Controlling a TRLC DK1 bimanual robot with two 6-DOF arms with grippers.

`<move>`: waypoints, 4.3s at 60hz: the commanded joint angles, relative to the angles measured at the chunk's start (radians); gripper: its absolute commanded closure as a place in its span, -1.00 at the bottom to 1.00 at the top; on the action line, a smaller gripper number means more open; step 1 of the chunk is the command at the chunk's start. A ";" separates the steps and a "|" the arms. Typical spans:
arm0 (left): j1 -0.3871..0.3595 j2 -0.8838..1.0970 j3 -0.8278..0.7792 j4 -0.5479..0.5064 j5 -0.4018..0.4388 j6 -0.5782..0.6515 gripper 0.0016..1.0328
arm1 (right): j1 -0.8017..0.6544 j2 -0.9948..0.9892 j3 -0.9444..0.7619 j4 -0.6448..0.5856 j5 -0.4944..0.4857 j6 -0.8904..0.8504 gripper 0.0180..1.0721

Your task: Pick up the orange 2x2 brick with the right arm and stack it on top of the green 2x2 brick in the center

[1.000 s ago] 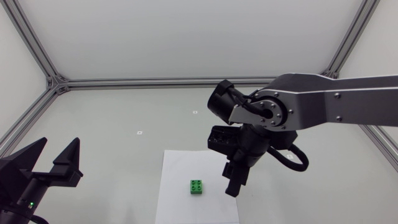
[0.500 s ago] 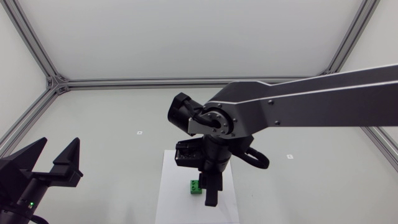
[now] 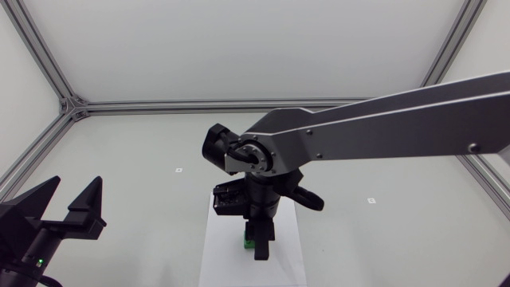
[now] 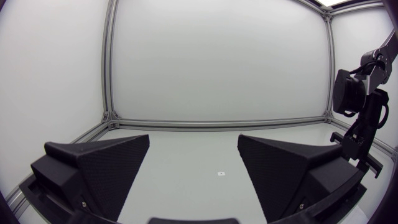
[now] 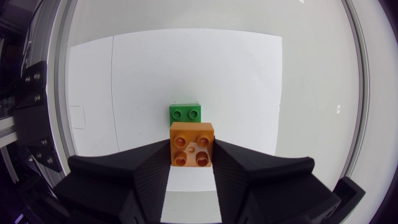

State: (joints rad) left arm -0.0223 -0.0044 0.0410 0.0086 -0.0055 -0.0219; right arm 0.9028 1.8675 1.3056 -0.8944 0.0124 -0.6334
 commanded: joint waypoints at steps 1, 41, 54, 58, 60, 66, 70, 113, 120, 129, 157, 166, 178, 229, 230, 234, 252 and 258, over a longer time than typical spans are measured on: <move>0.004 -0.008 -0.041 -0.015 0.004 0.013 -0.92 | 0.011 0.033 0.029 -0.015 0.001 -0.025 0.70; 0.004 -0.008 -0.041 -0.015 0.004 0.013 -0.92 | 0.030 0.062 0.032 -0.008 0.000 -0.014 0.70; 0.004 -0.008 -0.041 -0.015 0.004 0.013 -0.92 | 0.028 0.065 0.020 0.003 0.001 -0.019 0.70; 0.004 -0.008 -0.041 -0.015 0.004 0.013 -0.92 | 0.027 0.073 0.021 0.006 0.001 -0.020 0.70; 0.004 -0.008 -0.041 -0.013 0.004 0.013 -0.92 | 0.027 0.078 0.021 0.008 0.001 -0.020 0.70; 0.004 -0.008 -0.041 -0.015 0.004 0.013 -0.92 | 0.028 0.084 0.024 0.008 0.001 -0.020 0.70; 0.004 -0.008 -0.041 -0.015 0.004 0.013 -0.92 | 0.027 0.087 0.026 0.008 0.001 -0.022 0.70; 0.004 -0.008 -0.041 -0.015 0.004 0.013 -0.92 | 0.027 0.125 0.027 0.017 -0.002 -0.012 0.70; 0.004 -0.008 -0.041 -0.013 0.004 0.013 -0.92 | 0.027 0.134 0.030 0.017 -0.002 -0.011 0.70; 0.004 -0.008 -0.041 -0.015 0.004 0.013 -0.92 | 0.024 0.142 0.029 0.022 -0.003 -0.011 0.70; 0.004 -0.008 -0.041 -0.015 0.004 0.013 -0.92 | 0.015 0.121 -0.003 0.020 -0.006 -0.009 0.70; 0.004 -0.008 -0.041 -0.013 0.004 0.013 -0.92 | 0.015 0.110 -0.017 0.020 -0.008 -0.005 0.70; 0.004 -0.008 -0.041 -0.015 0.004 0.013 -0.92 | 0.016 0.102 -0.028 0.022 -0.006 0.014 0.70; 0.004 -0.008 -0.041 -0.015 0.004 0.013 -0.92 | -0.051 0.174 -0.074 0.048 -0.034 0.006 0.70; 0.004 -0.008 -0.041 -0.015 0.004 0.013 -0.92 | -0.047 0.171 -0.077 0.049 -0.031 0.008 0.70; 0.004 -0.008 -0.041 -0.015 0.004 0.013 -0.92 | -0.030 0.165 -0.086 0.049 -0.023 0.017 0.70; 0.004 -0.008 -0.041 -0.015 0.004 0.013 -0.92 | 0.007 0.214 -0.058 0.046 0.031 0.034 0.70; 0.004 -0.008 -0.041 -0.015 0.004 0.013 -0.92 | 0.002 0.217 -0.058 0.045 0.018 0.023 0.70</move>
State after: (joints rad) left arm -0.0223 -0.0044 0.0410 0.0086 -0.0059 -0.0223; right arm 0.9081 1.9694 1.3174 -0.8501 0.0185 -0.6064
